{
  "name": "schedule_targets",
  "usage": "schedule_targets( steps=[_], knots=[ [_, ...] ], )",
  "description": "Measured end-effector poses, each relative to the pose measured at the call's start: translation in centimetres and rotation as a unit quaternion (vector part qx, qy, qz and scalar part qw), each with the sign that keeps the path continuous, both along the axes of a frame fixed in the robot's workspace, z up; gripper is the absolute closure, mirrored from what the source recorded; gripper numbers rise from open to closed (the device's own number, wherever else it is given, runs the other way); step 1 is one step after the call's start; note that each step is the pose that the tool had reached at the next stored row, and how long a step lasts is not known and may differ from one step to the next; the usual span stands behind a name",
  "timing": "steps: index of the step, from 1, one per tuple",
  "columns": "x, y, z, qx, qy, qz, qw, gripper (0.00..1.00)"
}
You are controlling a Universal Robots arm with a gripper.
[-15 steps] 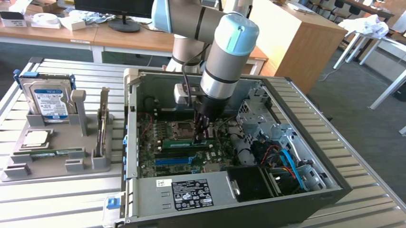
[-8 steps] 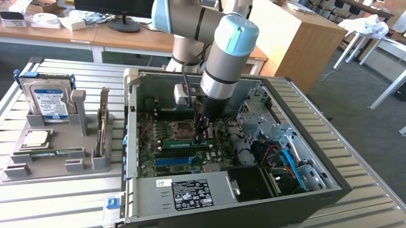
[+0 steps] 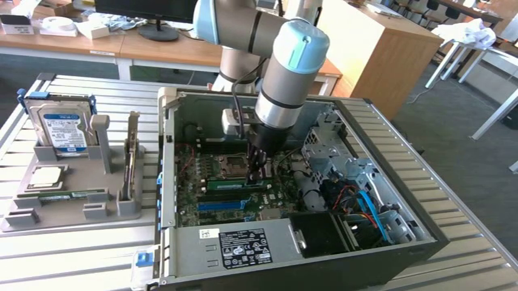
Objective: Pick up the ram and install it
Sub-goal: 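Insert the ram into the slot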
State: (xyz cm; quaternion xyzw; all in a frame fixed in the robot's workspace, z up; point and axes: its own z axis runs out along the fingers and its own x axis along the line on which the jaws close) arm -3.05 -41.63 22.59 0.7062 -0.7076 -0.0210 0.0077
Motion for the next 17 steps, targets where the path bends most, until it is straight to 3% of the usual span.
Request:
schedule_targets(
  steps=[10, 13, 14, 17],
  knots=[
    [0.0, 0.0, -0.16, 0.0, 0.0, 0.0, 1.0, 0.89],
    [0.0, 0.0, -0.16, 0.0, 0.0, 0.0, 1.0, 0.82],
    [0.0, 0.0, -0.16, 0.0, 0.0, 0.0, 1.0, 0.75],
    [0.0, 0.0, -0.16, 0.0, 0.0, 0.0, 1.0, 0.75]
  ],
)
